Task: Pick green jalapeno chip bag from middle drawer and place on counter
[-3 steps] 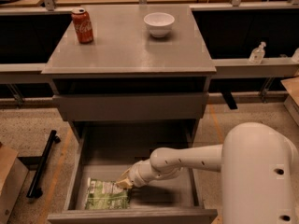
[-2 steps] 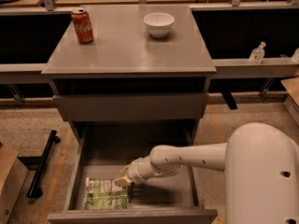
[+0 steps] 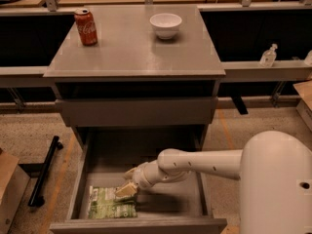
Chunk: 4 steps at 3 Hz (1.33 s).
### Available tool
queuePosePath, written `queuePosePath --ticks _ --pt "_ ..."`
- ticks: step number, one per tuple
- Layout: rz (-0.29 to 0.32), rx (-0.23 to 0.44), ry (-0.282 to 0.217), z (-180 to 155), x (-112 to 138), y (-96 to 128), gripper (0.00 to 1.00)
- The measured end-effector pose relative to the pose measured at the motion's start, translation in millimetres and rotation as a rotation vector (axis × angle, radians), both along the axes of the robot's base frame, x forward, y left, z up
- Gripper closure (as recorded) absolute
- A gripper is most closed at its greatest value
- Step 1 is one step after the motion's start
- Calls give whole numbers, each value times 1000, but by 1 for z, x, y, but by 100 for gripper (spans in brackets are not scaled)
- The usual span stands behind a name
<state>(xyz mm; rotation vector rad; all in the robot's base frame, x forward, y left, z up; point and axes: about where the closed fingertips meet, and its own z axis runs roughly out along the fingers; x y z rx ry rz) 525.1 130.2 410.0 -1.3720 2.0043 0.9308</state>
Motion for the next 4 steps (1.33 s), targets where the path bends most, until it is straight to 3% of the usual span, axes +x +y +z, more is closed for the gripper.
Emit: queuePosePath --ticks 1,3,4 --pt "-5 11 19 -5 0 -1 0" --pt "-16 -37 58 -30 -11 -2 0" --pt "-38 -73 60 -39 -21 -4 26"
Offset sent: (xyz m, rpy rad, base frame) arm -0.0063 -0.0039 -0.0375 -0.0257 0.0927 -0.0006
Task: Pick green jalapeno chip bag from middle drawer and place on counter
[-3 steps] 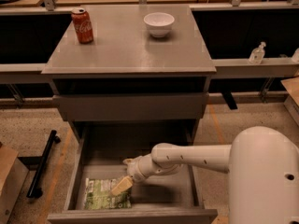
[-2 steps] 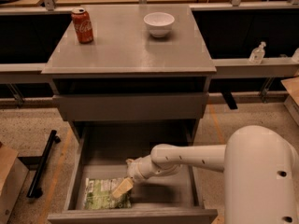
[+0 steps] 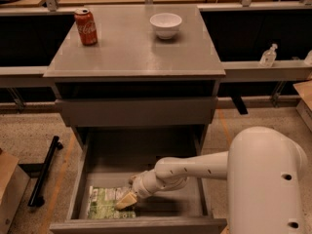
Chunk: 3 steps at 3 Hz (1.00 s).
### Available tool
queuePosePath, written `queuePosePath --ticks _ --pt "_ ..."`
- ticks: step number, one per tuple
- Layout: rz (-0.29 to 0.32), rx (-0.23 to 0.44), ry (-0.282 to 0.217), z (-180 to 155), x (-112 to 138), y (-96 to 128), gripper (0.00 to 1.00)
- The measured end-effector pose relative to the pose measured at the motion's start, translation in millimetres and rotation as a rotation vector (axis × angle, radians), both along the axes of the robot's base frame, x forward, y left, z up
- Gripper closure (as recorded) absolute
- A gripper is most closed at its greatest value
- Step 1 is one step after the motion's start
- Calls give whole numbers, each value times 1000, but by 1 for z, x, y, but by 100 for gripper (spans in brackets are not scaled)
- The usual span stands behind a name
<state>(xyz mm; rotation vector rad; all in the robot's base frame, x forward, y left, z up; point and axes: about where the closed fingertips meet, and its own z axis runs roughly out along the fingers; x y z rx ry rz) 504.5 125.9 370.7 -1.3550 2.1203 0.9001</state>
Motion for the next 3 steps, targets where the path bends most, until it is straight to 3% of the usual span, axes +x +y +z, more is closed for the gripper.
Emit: queuePosePath --ticks 3 --pt "-15 35 -35 10 2 2 96"
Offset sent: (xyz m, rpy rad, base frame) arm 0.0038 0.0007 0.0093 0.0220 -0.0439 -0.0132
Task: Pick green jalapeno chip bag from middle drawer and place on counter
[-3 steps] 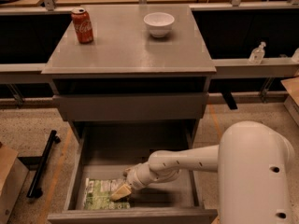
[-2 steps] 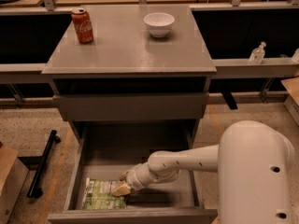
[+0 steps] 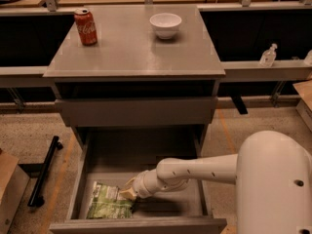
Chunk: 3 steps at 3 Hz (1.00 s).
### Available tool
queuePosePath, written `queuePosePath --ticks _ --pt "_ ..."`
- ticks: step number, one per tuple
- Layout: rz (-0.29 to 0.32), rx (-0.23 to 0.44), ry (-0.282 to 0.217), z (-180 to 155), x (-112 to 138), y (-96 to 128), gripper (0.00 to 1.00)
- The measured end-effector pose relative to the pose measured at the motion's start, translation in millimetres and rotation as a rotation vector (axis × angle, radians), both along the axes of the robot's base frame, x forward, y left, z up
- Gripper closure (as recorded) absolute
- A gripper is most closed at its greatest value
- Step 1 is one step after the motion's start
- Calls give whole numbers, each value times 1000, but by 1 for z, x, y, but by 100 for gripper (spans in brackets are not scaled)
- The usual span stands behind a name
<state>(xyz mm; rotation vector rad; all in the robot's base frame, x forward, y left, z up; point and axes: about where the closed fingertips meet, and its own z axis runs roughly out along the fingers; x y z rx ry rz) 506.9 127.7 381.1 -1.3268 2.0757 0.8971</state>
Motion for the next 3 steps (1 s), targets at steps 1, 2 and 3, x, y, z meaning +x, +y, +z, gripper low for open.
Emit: queuePosePath --ticks 1,2,3 --pt "-2 90 -32 33 23 -5 100" --pt "45 202 -68 114 57 -27 100" --pt "118 244 -101 191 70 -43 100"
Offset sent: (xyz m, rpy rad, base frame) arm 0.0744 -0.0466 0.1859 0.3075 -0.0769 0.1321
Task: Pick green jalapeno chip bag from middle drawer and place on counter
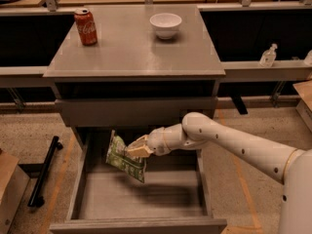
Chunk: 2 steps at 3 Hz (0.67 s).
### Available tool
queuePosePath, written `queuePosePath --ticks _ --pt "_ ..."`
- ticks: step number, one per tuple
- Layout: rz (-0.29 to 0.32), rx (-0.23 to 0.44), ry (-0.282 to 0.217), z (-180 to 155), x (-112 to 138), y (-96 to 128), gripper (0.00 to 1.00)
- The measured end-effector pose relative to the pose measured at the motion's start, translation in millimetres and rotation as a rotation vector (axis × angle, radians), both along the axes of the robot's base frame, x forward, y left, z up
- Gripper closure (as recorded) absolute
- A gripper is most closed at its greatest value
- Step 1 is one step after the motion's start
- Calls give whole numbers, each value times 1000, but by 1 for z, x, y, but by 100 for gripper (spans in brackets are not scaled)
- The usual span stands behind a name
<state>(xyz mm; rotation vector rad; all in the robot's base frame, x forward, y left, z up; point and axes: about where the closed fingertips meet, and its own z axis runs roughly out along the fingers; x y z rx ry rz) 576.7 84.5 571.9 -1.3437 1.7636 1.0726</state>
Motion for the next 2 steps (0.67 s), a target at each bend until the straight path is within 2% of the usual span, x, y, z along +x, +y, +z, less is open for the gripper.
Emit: queuePosePath --ticks 1,2 --pt "69 2 -47 77 -4 -14 100" --pt "107 -31 -119 161 6 -32 100"
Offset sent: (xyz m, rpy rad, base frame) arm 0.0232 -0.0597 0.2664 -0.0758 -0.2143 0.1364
